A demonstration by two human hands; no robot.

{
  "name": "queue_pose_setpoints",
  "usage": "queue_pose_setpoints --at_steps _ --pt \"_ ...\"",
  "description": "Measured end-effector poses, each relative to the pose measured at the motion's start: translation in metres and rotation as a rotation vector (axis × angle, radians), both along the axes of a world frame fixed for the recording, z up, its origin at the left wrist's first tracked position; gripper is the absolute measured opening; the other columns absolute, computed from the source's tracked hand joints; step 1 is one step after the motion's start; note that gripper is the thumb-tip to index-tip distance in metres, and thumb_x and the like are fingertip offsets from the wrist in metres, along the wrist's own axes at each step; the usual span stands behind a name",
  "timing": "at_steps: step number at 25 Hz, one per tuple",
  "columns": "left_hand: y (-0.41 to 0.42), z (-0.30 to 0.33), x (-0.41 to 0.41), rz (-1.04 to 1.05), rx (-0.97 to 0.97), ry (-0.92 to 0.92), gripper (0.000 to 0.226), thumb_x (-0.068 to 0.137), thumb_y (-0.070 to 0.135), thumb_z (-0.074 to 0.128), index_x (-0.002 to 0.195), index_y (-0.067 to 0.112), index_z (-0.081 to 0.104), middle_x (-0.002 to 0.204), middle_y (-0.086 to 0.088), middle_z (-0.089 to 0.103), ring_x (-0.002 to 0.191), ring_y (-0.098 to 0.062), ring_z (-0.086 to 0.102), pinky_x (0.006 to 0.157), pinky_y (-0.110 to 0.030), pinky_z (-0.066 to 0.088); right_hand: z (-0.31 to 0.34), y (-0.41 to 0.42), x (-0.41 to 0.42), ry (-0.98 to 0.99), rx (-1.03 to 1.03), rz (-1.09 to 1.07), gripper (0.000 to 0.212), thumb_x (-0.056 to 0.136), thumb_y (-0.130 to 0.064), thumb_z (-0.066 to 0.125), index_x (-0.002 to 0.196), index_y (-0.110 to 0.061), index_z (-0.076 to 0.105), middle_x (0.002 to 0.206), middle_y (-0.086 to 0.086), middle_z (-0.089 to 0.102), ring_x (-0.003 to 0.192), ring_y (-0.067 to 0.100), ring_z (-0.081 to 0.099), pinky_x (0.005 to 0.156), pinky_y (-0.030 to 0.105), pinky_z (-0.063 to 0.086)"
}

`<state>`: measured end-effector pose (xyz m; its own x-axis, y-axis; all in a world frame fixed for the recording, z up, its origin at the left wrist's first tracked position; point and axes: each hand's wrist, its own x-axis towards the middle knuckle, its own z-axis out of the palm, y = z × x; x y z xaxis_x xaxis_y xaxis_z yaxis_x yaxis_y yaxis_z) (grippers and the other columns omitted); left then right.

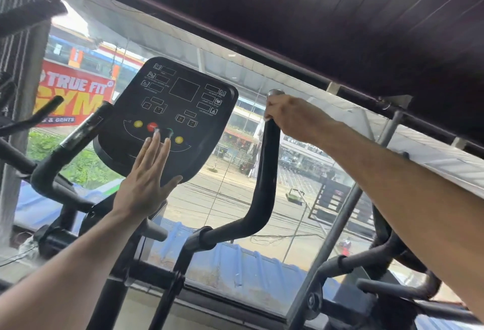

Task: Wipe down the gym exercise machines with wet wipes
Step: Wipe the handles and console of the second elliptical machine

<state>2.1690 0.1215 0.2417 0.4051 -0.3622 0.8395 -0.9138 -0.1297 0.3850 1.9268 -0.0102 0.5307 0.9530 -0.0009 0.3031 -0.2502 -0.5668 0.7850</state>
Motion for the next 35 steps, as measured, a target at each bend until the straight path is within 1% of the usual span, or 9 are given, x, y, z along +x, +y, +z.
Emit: queue_pose_setpoints --at_steps 7,10,14,19,21,24,26,28,35 --pt "0.004 0.003 -0.004 0.018 0.030 -0.005 0.091 0.097 0.056 0.052 0.168 0.023 0.007 0.175 0.008 -0.011 0.161 -0.013 -0.006 0.103 -0.050 0.056 -0.069 0.059 -0.035 0.175 0.083 -0.002 0.016 0.087 -0.001 0.070 0.094 -0.016 0.070 0.096 -0.003 0.056 0.083 0.013 0.054 0.078 0.030 0.058" --pt "0.006 0.004 -0.005 0.029 0.044 -0.009 0.091 0.097 0.056 0.052 0.168 0.022 0.007 0.175 0.007 -0.013 0.161 -0.015 -0.006 0.100 -0.052 0.058 -0.106 0.082 -0.058 0.191 0.034 -0.032 0.019 0.083 -0.005 0.073 0.088 -0.022 0.067 0.093 -0.005 0.055 0.080 0.012 0.053 0.061 0.021 0.050" --pt "0.007 0.004 -0.007 0.045 0.066 -0.011 0.091 0.097 0.056 0.052 0.168 0.021 0.008 0.175 0.007 -0.014 0.162 -0.017 -0.006 0.095 -0.052 0.060 -0.138 0.090 -0.077 0.116 0.073 0.076 0.027 0.069 0.001 0.077 0.079 -0.019 0.062 0.088 -0.002 0.050 0.077 0.016 0.051 0.046 0.023 0.040" --pt "0.006 0.004 -0.006 0.050 0.062 -0.016 0.092 0.097 0.054 0.056 0.168 0.021 0.009 0.175 0.005 -0.010 0.162 -0.018 -0.005 0.090 -0.052 0.062 -0.189 0.084 -0.087 0.111 0.067 0.221 0.025 0.087 0.008 0.051 0.088 -0.015 0.061 0.089 0.001 0.052 0.079 0.018 0.048 0.054 0.028 0.050" --pt "0.006 0.004 -0.006 0.053 0.073 -0.015 0.092 0.097 0.054 0.055 0.168 0.021 0.009 0.175 0.005 -0.010 0.162 -0.018 -0.004 0.089 -0.052 0.062 -0.207 0.075 -0.095 0.119 0.094 0.258 0.021 0.091 0.006 0.056 0.096 -0.012 0.063 0.094 0.002 0.057 0.081 0.018 0.050 0.058 0.029 0.052" --pt "0.005 0.005 -0.007 0.068 0.093 -0.004 0.091 0.097 0.056 0.054 0.168 0.022 0.008 0.175 0.006 -0.012 0.162 -0.018 -0.005 0.085 -0.050 0.063 -0.207 0.067 -0.109 -0.162 0.380 0.427 0.026 0.096 0.005 0.060 0.116 -0.008 0.070 0.116 0.001 0.065 0.101 0.016 0.063 0.080 0.027 0.057" --pt "0.003 0.005 -0.005 0.082 0.099 0.001 0.090 0.098 0.057 0.053 0.168 0.022 0.009 0.175 0.005 -0.011 0.162 -0.018 -0.005 0.085 -0.050 0.063 -0.193 0.063 -0.111 -0.546 0.554 0.532 0.027 0.094 0.010 0.062 0.116 -0.004 0.072 0.118 0.003 0.067 0.108 0.017 0.067 0.090 0.031 0.056" --pt "0.005 0.006 -0.007 0.090 0.118 0.004 0.090 0.097 0.059 0.052 0.168 0.023 0.009 0.175 0.005 -0.012 0.162 -0.018 -0.006 0.085 -0.051 0.063 -0.185 0.058 -0.102 -0.756 0.546 0.552 0.024 0.093 0.011 0.063 0.110 -0.002 0.074 0.112 0.005 0.068 0.106 0.021 0.068 0.091 0.035 0.056" --pt "0.007 0.006 -0.009 0.087 0.128 0.015 0.093 0.096 0.059 0.056 0.168 0.024 0.009 0.175 0.006 -0.014 0.162 -0.020 -0.006 0.091 -0.054 0.061 -0.278 0.060 -0.097 -0.697 0.760 0.516 0.023 0.091 0.010 0.067 0.106 -0.006 0.075 0.112 -0.001 0.067 0.107 0.012 0.067 0.090 0.032 0.056"
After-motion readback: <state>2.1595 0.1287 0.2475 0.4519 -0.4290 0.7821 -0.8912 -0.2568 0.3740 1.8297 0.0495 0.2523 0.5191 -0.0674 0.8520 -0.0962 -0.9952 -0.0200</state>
